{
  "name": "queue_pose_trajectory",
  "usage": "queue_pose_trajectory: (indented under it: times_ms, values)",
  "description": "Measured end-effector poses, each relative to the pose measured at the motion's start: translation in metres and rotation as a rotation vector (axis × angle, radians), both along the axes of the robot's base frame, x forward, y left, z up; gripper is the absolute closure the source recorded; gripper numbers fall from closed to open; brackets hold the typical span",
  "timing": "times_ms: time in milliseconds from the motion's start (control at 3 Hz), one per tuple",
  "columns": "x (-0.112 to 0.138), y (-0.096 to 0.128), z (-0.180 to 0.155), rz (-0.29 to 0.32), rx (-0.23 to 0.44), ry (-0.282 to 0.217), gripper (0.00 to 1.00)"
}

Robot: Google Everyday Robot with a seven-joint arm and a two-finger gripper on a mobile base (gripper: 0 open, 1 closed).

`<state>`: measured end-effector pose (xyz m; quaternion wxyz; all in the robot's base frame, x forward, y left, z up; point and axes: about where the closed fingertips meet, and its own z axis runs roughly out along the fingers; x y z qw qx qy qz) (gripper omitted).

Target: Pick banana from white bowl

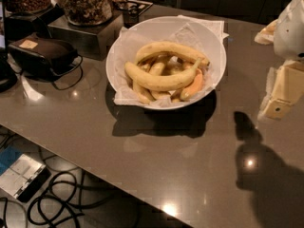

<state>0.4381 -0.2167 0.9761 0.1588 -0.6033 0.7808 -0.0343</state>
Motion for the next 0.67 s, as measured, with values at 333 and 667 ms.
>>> queue_pose_trajectory:
  times_ms: [333,667]
  values:
    - [0.0000,0.0000,0.0000,0.000,0.000,0.000,0.00]
    - [-0.0024,0.0030,0.0015,-0.022,-0.024,0.012,0.00]
